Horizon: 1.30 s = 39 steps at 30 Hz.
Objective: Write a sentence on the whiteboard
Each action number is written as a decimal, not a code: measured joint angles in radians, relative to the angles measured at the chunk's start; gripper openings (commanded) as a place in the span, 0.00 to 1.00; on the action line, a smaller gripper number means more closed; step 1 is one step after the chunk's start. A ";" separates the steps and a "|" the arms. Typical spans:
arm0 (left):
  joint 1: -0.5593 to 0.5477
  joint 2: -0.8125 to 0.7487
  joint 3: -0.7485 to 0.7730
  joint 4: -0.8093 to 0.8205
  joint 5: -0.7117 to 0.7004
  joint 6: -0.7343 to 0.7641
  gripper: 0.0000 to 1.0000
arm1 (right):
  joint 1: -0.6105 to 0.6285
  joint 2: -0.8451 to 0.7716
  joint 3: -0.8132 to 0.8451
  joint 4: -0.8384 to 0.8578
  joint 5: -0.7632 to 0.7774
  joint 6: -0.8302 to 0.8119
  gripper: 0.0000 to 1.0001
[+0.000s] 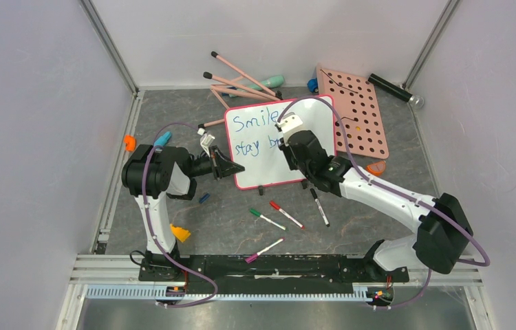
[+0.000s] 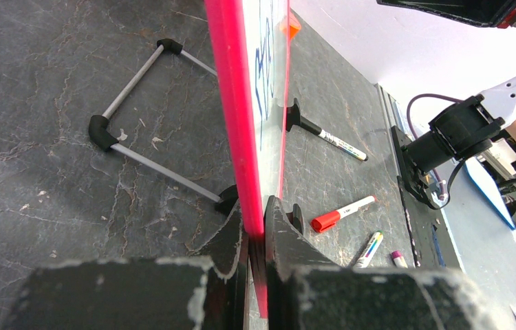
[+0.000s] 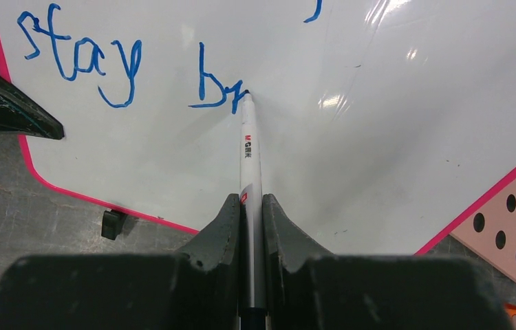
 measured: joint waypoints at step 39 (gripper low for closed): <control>0.000 0.003 0.002 0.002 0.004 -0.004 0.03 | -0.041 -0.015 0.029 0.001 -0.042 0.000 0.00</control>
